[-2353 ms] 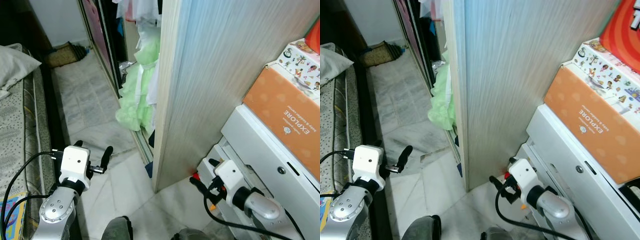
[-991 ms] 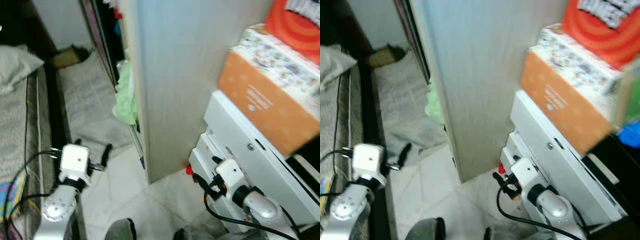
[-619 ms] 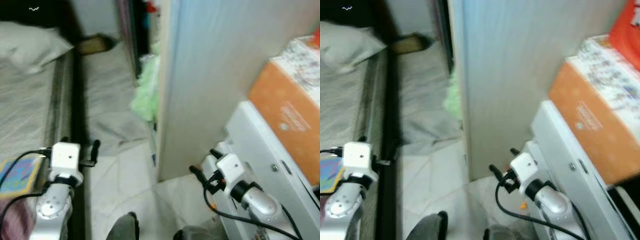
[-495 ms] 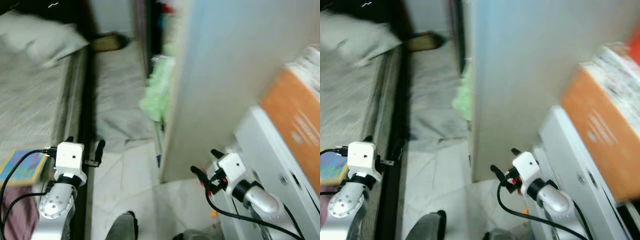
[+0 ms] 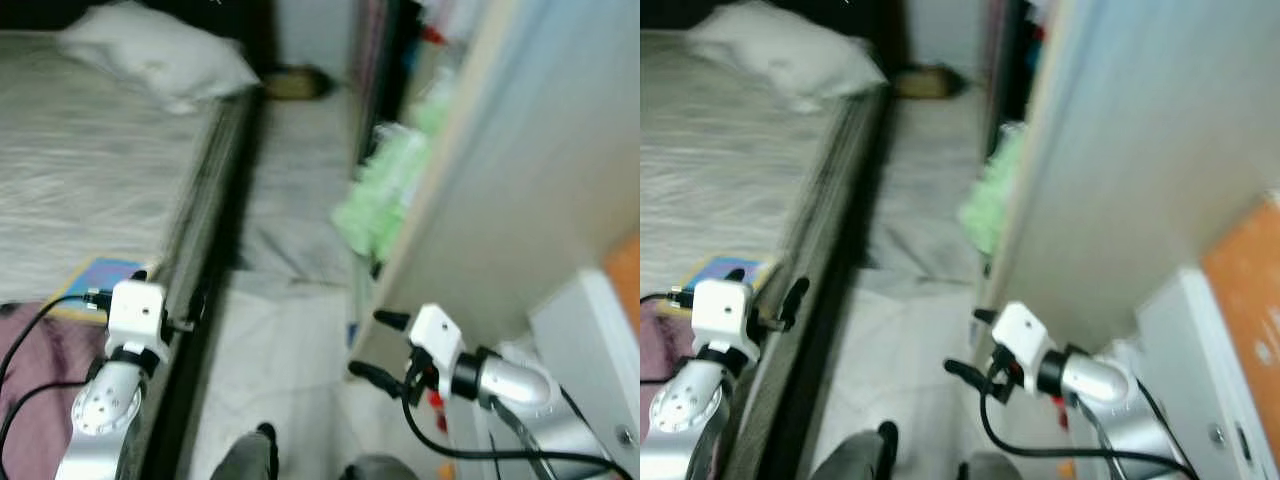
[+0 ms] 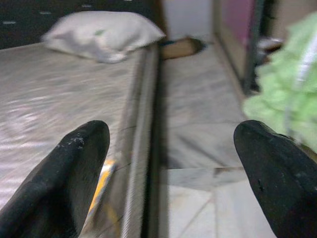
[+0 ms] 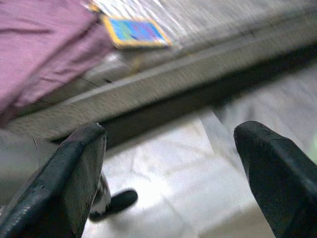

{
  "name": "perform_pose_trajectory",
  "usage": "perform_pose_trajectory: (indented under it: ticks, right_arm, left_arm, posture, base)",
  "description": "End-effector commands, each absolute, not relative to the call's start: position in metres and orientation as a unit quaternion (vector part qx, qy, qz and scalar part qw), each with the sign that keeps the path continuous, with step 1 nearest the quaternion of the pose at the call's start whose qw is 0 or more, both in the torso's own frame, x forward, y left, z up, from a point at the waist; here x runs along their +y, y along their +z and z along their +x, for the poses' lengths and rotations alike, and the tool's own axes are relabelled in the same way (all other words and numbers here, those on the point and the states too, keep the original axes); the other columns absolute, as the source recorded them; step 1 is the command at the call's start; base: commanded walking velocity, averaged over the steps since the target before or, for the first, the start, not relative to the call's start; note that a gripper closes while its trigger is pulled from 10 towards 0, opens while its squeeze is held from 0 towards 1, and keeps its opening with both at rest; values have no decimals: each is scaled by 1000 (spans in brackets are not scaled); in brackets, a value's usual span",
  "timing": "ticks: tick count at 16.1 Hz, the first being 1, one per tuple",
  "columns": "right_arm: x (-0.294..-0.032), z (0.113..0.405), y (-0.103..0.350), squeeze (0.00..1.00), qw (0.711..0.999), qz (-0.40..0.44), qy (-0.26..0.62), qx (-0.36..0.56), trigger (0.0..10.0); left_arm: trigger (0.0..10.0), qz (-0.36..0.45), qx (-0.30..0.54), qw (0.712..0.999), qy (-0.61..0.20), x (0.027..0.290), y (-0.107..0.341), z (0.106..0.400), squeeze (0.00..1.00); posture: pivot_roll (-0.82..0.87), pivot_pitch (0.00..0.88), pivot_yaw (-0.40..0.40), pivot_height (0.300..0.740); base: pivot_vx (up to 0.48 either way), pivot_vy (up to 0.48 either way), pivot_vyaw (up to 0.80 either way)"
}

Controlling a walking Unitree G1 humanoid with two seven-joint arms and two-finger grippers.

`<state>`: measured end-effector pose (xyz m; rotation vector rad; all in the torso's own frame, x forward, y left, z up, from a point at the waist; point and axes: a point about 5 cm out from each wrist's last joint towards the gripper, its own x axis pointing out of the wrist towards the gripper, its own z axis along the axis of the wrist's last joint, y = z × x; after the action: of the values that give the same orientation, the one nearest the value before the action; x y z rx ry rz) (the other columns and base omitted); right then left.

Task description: Clean up the room

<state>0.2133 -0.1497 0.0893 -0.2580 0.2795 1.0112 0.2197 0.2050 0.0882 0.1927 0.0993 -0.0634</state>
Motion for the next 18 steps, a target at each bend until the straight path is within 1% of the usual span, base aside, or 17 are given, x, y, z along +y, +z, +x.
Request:
perform_pose_trajectory:
  ticks: [1, 3, 5, 8, 9, 10, 12, 15, 18]
  right_arm:
    - [-147, 216, 95, 0, 859, -116, 483, 126, 10000]
    - [-140, 225, 110, 0, 870, -97, 473, 99, 10000]
    - [-136, 236, 124, 0, 888, -87, 446, 68, 10000]
    - [-141, 251, 132, 0, 934, -62, 352, 29, 10000]
    - [-145, 255, 135, 0, 951, -46, 305, 15, 10000]
    - [-146, 256, 135, 0, 959, -41, 279, 9, 10000]
    - [-148, 257, 134, 0, 973, -25, 229, 1, 10000]
    - [-148, 259, 133, 0, 980, -5, 201, 0, 10000]
    - [-147, 258, 129, 0, 978, -12, 210, 6, 10000]
  left_arm:
    - [10000, 91, 56, 994, -33, 205, 85, 215, 0]
    - [10000, 89, 55, 994, -35, 204, 86, 216, 0]
    - [10000, 86, 56, 994, -37, 203, 85, 216, 0]
    - [10000, 80, 52, 995, -28, 203, 86, 216, 0]
    - [10000, 87, 49, 995, -17, 204, 86, 217, 0]
    - [10000, 93, 47, 994, -7, 205, 86, 216, 0]
    - [10000, 89, 49, 995, 7, 204, 84, 218, 0]
    - [10000, 77, 44, 996, -2, 200, 84, 222, 0]
    - [10000, 82, 45, 996, -12, 198, 85, 225, 0]
  posture:
    - [1, 126, -32, 740]
    - [3, 128, -30, 740]
    - [4, 128, -29, 740]
    - [5, 126, -26, 740]
    - [5, 126, -26, 740]
    - [5, 123, -25, 740]
    - [5, 115, -23, 740]
    - [1, 109, -22, 740]
    - [-1, 107, -21, 740]
  base:
    - [0, 0, 800]
    - [0, 0, 800]
    - [0, 0, 800]
    - [0, 0, 800]
    - [0, 0, 800]
    - [0, 0, 800]
    - [0, 0, 800]
    - [0, 0, 800]
    - [0, 0, 800]
